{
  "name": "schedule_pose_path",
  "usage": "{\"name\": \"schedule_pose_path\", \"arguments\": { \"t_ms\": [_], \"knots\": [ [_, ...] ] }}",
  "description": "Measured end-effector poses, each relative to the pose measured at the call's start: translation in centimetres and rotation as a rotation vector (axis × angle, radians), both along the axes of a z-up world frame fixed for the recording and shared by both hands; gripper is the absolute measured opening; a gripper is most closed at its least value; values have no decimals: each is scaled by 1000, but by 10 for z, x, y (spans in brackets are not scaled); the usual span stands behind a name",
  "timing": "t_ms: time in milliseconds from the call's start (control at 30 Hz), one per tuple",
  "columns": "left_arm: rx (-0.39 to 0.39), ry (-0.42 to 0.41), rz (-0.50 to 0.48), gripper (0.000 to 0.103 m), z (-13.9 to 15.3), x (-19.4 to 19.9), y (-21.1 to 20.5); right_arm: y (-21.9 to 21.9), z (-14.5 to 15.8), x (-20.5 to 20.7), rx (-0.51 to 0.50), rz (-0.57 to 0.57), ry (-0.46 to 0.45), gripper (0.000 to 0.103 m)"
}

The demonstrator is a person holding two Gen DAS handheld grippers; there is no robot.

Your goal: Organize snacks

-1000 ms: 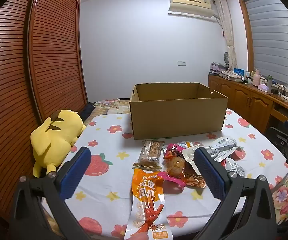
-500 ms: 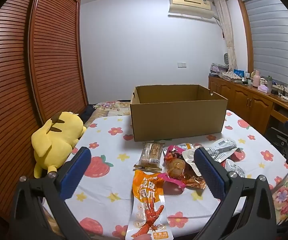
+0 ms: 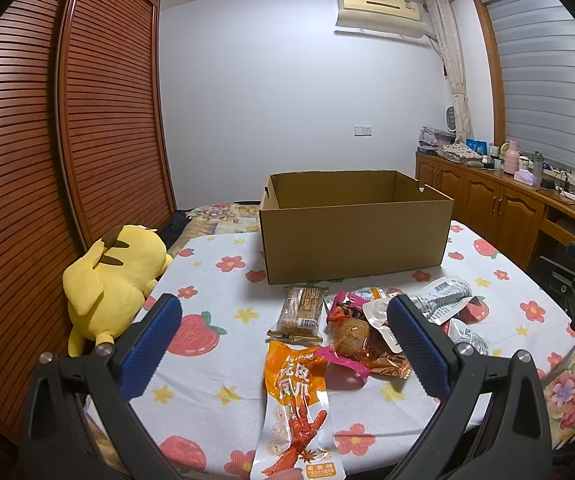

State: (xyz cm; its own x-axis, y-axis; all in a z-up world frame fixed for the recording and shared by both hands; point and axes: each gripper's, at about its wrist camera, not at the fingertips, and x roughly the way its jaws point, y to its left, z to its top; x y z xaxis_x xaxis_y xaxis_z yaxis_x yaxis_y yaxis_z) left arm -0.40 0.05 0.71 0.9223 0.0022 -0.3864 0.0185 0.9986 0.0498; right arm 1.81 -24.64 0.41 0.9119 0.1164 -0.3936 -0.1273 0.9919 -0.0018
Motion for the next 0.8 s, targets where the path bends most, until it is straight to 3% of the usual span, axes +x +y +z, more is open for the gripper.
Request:
{"name": "schedule_pose_path", "arguments": {
  "t_ms": [800],
  "knots": [
    [1,-4,0,103,1,-1,0,1,2,-2,2,1,-3,103]
  ]
}}
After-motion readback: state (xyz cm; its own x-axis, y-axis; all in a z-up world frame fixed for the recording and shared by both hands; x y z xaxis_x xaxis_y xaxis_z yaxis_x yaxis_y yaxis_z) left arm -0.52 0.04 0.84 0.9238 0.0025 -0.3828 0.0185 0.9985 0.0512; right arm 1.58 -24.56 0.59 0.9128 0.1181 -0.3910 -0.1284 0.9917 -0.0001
